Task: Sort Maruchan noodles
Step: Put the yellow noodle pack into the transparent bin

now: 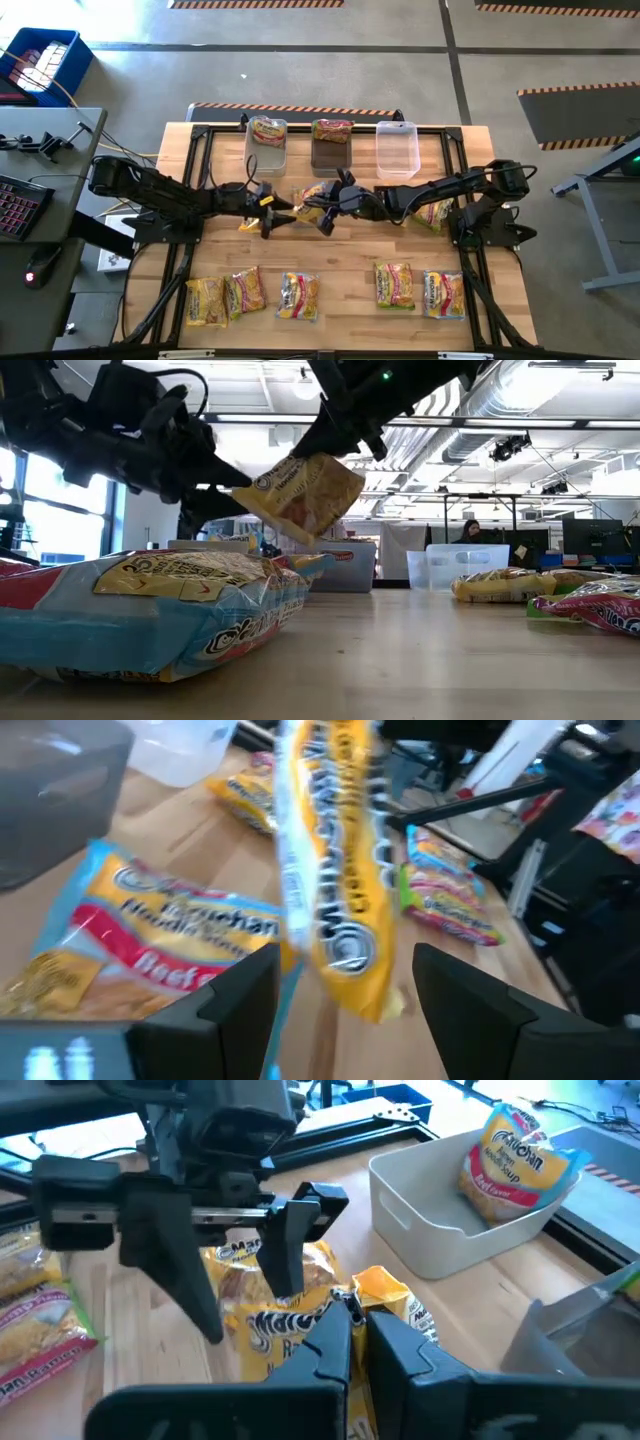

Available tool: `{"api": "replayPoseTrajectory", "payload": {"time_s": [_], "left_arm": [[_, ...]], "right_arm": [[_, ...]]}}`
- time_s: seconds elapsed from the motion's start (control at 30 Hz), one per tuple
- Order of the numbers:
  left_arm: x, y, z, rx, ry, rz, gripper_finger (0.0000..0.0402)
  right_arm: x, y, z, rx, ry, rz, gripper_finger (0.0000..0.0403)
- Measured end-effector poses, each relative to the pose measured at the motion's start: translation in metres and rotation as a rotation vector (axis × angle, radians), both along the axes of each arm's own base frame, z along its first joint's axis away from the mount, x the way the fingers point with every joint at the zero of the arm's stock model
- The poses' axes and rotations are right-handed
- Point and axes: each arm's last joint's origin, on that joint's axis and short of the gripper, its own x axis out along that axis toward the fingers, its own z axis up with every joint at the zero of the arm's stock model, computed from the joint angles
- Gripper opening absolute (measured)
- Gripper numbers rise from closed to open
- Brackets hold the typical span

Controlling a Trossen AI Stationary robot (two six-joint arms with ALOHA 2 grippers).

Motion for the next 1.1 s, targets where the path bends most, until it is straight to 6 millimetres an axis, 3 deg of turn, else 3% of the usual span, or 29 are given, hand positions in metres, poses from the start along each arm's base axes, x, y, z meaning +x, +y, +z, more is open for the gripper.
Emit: {"api": "replayPoseTrajectory", "payload": {"time_s": [0.47, 0.7, 0.93, 1.1], "left_arm": [[0.010, 0.002, 0.003, 0.125, 0.093, 0.093, 0.0217], [0.012, 0.000, 0.008, 0.238, 0.035, 0.006, 0.0148], [0.012, 0.002, 0.009, 0.293, 0.019, -0.023, 0.0039], [0.011, 0.010, 0.007, 0.286, 0.035, -0.061, 0.0004]], "right_arm": [[0.001, 0.003, 0.003, -0.018, -0.027, 0.022, 0.0000], [0.003, 0.005, 0.005, 0.003, -0.050, 0.056, 0.0005], [0.000, 0.005, 0.007, -0.022, -0.028, 0.079, 0.0079], [-0.007, -0.005, 0.029, -0.029, 0.091, 0.106, 0.0164]]}}
